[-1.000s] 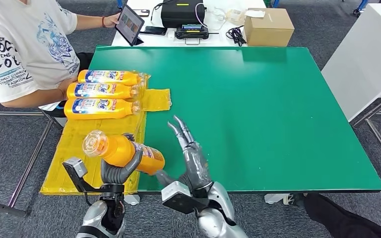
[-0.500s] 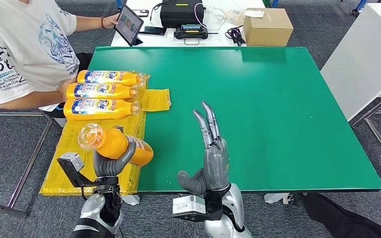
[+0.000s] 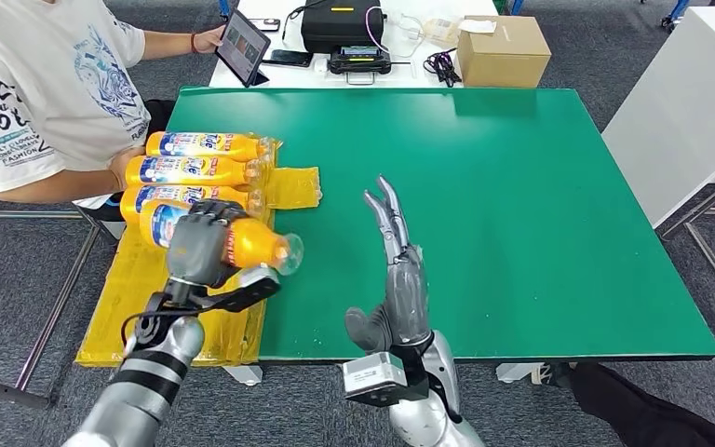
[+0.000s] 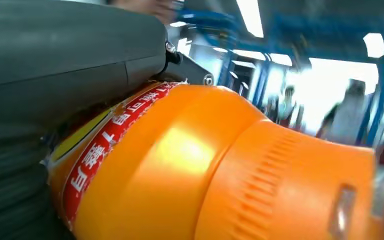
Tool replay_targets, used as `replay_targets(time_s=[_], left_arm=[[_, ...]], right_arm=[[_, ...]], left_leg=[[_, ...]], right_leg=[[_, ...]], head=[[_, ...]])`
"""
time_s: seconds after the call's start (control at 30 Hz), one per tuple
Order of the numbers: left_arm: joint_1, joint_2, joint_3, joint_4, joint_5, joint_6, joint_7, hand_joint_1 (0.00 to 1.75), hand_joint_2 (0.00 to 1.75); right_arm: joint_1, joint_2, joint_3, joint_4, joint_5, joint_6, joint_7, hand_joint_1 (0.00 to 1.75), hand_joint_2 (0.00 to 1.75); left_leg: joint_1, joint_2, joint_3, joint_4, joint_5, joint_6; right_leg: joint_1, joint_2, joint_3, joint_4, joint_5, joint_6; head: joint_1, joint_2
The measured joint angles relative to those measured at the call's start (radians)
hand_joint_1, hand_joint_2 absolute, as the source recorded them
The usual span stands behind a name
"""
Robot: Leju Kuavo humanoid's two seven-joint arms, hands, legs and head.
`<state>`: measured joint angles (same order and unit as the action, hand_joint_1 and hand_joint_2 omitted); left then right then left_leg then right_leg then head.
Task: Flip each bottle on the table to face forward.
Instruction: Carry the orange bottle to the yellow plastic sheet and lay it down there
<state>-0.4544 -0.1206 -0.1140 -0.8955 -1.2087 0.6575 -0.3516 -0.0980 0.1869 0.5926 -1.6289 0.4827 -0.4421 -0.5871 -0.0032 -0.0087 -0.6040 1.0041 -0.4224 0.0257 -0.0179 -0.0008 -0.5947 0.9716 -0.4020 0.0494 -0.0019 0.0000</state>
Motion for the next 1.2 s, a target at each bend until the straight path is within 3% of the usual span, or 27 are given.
replay_targets(time_s=[0.13,0.47,0.7,1.17,1.2], left_arm=[[-0.081,0.049,-0.039,0.14,-0.158,-0.088,0.074,1.75,1.75],[-0.128,0.099,-0.059,0.303,-0.129,-0.195,0.067,1.75,1.75],[-0.142,0.107,-0.034,0.346,-0.026,-0.275,0.026,1.75,1.75],[-0.157,0.108,-0.025,0.368,-0.024,-0.285,0.027,1.75,1.75],[-0.158,0.108,-0.025,0.369,-0.024,-0.292,0.032,1.69,1.75]], right_arm=[[-0.005,0.0,-0.001,0.0,-0.015,0.036,-0.002,0.0,0.0],[-0.001,0.0,-0.003,0.0,-0.014,0.068,-0.005,0.0,0.0],[0.005,0.002,-0.007,0.004,-0.018,0.088,-0.013,0.0,0.0],[0.006,0.005,-0.009,0.006,-0.018,0.092,-0.013,0.0,0.0],[0.006,0.005,-0.01,0.007,-0.018,0.096,-0.012,0.0,0.0]], left_leg=[[0.0,0.001,0.0,0.0,0.0,0.0],[0.0,0.001,-0.001,0.0,0.0,0.0],[0.0,0.0,0.0,0.0,0.0,0.0],[0.0,0.0,0.0,0.0,0.0,0.0],[0.0,0.0,0.0,0.0,0.0,0.0]], right_leg=[[0.0,0.0,0.0,0.0,0.0,0.0],[0.0,0.0,-0.001,0.0,0.0,0.0],[0.0,0.0,0.0,0.0,0.0,0.0],[0.0,0.0,0.0,0.0,0.0,0.0],[0.0,0.0,0.0,0.0,0.0,0.0]], head=[[0.0,0.0],[0.0,0.0],[0.0,0.0],[0.0,0.0],[0.0,0.0]])
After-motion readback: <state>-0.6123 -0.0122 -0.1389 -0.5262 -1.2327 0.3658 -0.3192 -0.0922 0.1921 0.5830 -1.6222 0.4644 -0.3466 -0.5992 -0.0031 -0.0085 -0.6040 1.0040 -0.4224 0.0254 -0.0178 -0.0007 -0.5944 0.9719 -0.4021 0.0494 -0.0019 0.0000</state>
